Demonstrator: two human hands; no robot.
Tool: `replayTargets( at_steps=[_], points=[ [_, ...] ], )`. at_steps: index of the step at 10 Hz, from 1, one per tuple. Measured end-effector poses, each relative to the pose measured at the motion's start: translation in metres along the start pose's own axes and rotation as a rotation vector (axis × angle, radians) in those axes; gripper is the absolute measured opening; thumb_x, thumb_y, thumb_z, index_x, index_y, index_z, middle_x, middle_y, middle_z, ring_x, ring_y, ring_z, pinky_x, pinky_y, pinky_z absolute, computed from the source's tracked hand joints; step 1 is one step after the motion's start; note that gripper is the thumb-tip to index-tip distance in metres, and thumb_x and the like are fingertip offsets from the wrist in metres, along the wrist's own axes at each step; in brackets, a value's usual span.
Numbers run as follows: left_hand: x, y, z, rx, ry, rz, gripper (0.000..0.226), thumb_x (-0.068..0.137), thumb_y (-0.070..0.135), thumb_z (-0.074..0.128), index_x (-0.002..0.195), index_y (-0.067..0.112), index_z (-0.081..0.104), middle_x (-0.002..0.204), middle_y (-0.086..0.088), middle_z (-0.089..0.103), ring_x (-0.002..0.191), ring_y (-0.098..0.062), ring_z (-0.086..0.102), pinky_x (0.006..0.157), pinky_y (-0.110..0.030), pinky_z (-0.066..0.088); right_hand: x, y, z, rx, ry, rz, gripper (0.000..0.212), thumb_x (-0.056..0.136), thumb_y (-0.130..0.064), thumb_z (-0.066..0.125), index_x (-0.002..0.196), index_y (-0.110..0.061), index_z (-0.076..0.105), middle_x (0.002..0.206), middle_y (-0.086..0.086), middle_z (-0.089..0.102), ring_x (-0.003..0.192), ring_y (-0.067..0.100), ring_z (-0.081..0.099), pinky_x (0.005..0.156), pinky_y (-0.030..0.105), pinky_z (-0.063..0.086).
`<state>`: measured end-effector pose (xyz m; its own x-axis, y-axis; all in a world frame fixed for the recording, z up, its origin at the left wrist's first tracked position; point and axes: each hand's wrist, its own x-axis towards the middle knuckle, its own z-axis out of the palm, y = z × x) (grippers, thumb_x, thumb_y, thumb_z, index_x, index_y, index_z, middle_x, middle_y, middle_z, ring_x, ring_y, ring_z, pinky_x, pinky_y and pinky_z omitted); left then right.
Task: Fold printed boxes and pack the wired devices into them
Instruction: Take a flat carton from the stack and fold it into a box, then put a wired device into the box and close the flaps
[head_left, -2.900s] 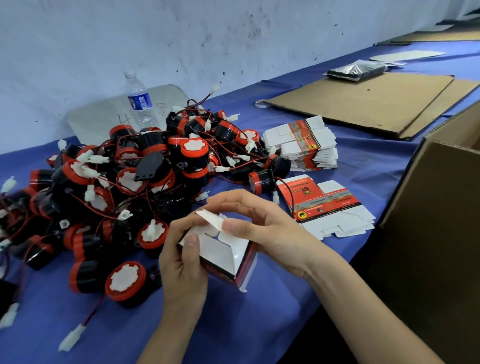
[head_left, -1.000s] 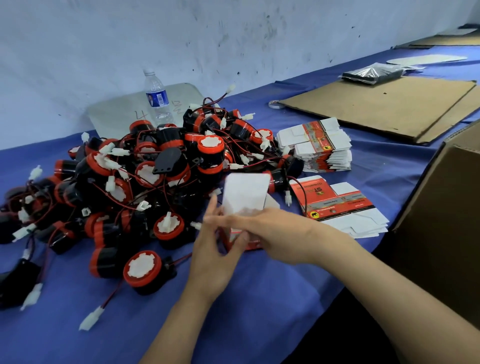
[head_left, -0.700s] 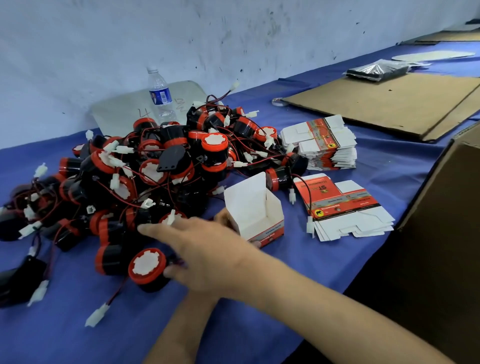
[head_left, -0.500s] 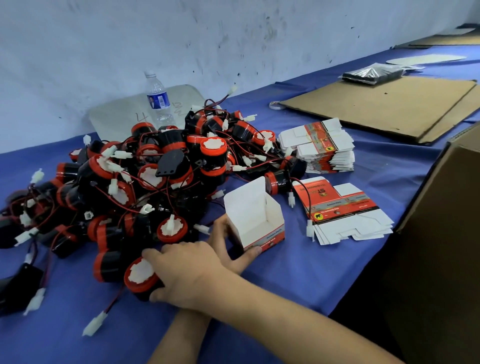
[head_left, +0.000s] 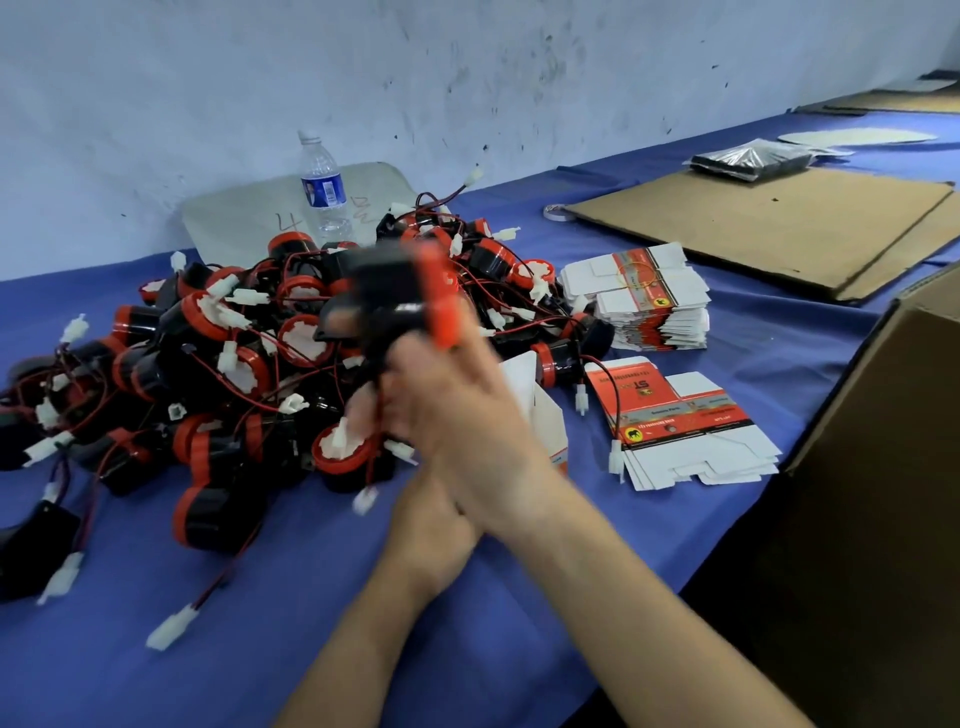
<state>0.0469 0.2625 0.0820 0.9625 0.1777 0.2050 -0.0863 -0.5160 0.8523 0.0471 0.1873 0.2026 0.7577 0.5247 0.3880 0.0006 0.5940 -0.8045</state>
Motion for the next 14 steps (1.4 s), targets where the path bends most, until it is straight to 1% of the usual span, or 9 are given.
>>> replayTargets(
  at_steps=[1, 2, 3, 5, 7, 10, 12, 13, 14],
  points=[
    [-0.002, -0.004, 0.000, -0.048, -0.006, 0.007, 0.058, 0.072, 0.041, 0.079, 0.120, 0.040, 0.046, 0.115, 0.025, 0.061, 0.108, 0.008, 0.055, 0.089, -0.011, 0.043, -0.002, -0.059, -0.022, -0.059, 0.031, -0.217, 0.067, 0.074, -0.029, 0.076, 0.127, -0.010, 0.038, 0.096, -0.005, 0.070, 0.054, 0.010, 0.055, 0.055, 0.023, 0.039],
    [-0.003, -0.004, -0.001, -0.024, 0.006, 0.006, 0.055, 0.073, 0.036, 0.078, 0.110, 0.052, 0.041, 0.115, 0.034, 0.057, 0.109, 0.015, 0.050, 0.084, -0.003, 0.038, -0.005, -0.086, -0.047, -0.257, 0.124, -0.377, 0.061, 0.076, -0.048, 0.068, 0.119, -0.014, 0.040, 0.092, -0.005, 0.072, 0.061, 0.019, 0.056, 0.047, 0.017, 0.039],
    [-0.004, -0.003, -0.002, -0.030, -0.006, 0.005, 0.057, 0.076, 0.028, 0.081, 0.111, 0.050, 0.041, 0.119, 0.029, 0.057, 0.112, 0.011, 0.051, 0.088, -0.010, 0.040, -0.009, -0.078, -0.070, -0.720, 0.060, -0.360, 0.032, 0.088, -0.033, 0.061, 0.111, -0.025, 0.040, 0.076, -0.014, 0.069, 0.057, 0.015, 0.053, 0.052, 0.022, 0.042],
    [-0.007, 0.001, -0.003, -0.031, -0.017, 0.001, 0.058, 0.078, 0.036, 0.078, 0.123, 0.044, 0.042, 0.123, 0.024, 0.058, 0.115, 0.005, 0.052, 0.091, -0.021, 0.046, -0.027, -0.019, -0.111, -1.415, -0.013, -0.142, 0.055, 0.077, -0.043, 0.074, 0.123, -0.025, 0.049, 0.103, -0.023, 0.054, 0.102, 0.012, 0.044, 0.079, 0.042, 0.050],
    [-0.006, 0.002, -0.003, -0.036, -0.008, -0.014, 0.061, 0.074, 0.040, 0.079, 0.125, 0.040, 0.044, 0.120, 0.024, 0.059, 0.112, 0.010, 0.051, 0.083, -0.005, 0.040, -0.029, -0.004, -0.127, -1.646, -0.178, -0.127, 0.047, 0.079, -0.038, 0.076, 0.122, -0.027, 0.061, 0.125, -0.012, 0.057, 0.126, 0.021, 0.033, 0.101, 0.040, 0.029],
    [-0.006, 0.004, -0.003, -0.036, 0.001, -0.004, 0.055, 0.075, 0.041, 0.079, 0.107, 0.060, 0.039, 0.111, 0.043, 0.053, 0.104, 0.021, 0.048, 0.076, 0.001, 0.039, -0.014, -0.017, -0.120, -1.824, -0.350, 0.069, 0.033, 0.094, -0.033, 0.056, 0.123, -0.048, 0.059, 0.128, -0.026, 0.055, 0.139, 0.013, 0.014, 0.107, 0.042, -0.019],
    [-0.005, 0.002, -0.002, -0.057, 0.015, -0.040, 0.059, 0.075, 0.034, 0.080, 0.111, 0.055, 0.037, 0.106, 0.051, 0.050, 0.100, 0.027, 0.046, 0.073, 0.004, 0.037, 0.003, -0.022, -0.107, -1.929, -0.461, 0.198, 0.037, 0.097, -0.023, 0.050, 0.124, -0.046, 0.059, 0.125, -0.011, 0.061, 0.141, 0.014, 0.016, 0.115, 0.056, -0.007],
    [-0.006, 0.002, -0.002, -0.054, 0.019, -0.020, 0.069, 0.076, 0.030, 0.081, 0.115, 0.058, 0.031, 0.105, 0.054, 0.048, 0.100, 0.029, 0.045, 0.074, 0.005, 0.036, -0.002, -0.042, -0.110, -1.684, -0.244, -0.157, 0.029, 0.093, -0.010, 0.058, 0.116, -0.022, 0.069, 0.124, -0.006, 0.063, 0.125, 0.017, 0.046, 0.112, 0.042, 0.030],
    [-0.005, 0.002, -0.002, -0.062, 0.005, -0.010, 0.070, 0.077, 0.025, 0.081, 0.119, 0.055, 0.032, 0.108, 0.052, 0.049, 0.104, 0.027, 0.045, 0.075, 0.005, 0.035, -0.016, -0.067, -0.120, -1.176, 0.625, -0.597, 0.009, 0.088, -0.022, 0.064, 0.093, -0.029, 0.065, 0.089, -0.023, 0.063, 0.078, 0.002, 0.059, 0.072, 0.019, 0.047]
  ],
)
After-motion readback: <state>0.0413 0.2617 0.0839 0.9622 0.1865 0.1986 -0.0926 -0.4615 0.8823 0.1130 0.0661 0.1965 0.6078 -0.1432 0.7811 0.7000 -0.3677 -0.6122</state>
